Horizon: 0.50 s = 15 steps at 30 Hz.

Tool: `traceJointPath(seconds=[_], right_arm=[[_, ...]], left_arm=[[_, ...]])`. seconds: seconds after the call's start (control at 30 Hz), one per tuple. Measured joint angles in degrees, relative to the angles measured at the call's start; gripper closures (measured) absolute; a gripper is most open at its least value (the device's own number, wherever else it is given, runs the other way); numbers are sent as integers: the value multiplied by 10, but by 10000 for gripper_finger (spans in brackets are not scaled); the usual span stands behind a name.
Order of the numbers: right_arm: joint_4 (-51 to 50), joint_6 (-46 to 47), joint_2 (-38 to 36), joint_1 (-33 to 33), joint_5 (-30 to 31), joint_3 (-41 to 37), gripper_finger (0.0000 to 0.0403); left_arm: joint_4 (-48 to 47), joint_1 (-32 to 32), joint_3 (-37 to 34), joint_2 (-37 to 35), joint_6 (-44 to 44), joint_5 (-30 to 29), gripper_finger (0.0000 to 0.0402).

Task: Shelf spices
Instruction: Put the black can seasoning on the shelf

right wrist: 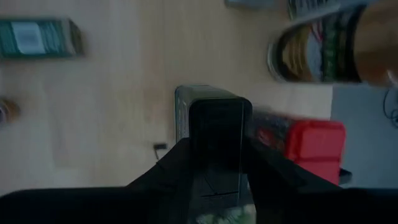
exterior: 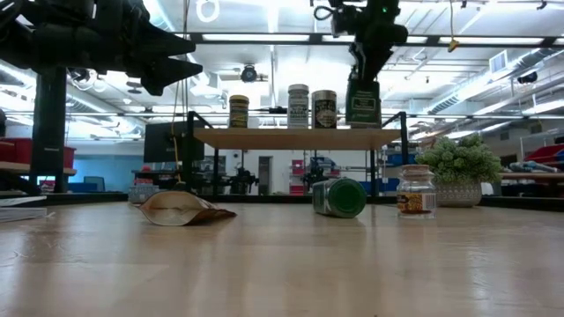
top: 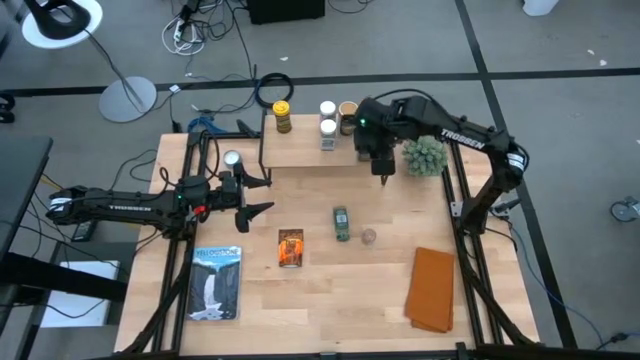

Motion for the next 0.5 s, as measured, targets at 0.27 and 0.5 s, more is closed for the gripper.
traceJointPath(seconds=[0.27,0.5], right_arm=[[-26,-24,1,-47,-34,0,275],[-41,-14,2,-59,-53,-1,243]], left_arm=[[0,0,0,0,0,0,92],[0,0,0,0,0,0,92]])
